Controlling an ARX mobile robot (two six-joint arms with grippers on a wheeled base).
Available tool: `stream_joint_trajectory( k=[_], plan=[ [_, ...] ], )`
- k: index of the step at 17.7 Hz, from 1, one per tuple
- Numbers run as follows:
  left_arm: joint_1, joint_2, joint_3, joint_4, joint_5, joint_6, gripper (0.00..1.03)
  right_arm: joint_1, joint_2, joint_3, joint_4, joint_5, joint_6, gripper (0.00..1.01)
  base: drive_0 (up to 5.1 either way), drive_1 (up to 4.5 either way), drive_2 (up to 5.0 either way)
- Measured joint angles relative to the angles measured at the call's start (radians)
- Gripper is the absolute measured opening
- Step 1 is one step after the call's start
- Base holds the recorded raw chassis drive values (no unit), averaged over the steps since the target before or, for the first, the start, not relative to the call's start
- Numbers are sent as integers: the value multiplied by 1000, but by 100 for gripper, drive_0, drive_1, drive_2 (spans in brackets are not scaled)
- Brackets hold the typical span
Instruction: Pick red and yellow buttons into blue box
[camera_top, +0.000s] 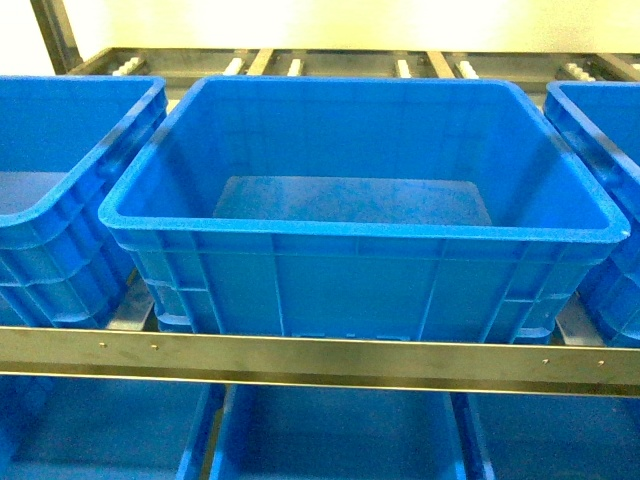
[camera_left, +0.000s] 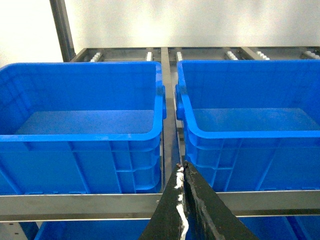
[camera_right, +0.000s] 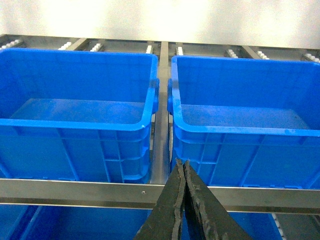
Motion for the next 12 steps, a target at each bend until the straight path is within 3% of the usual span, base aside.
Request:
stream_joint_trajectory(
  k=[7,8,12],
  plan=[
    [0,0,0,0,0,0,2,0,0,0,0,0,0,3,0,0,0],
    [0,0,0,0,0,-1,7,0,0,0,0,0,0,10,0,0,0],
    [0,0,0,0,0,-1,43,0,0,0,0,0,0,47,0,0,0]
  ],
)
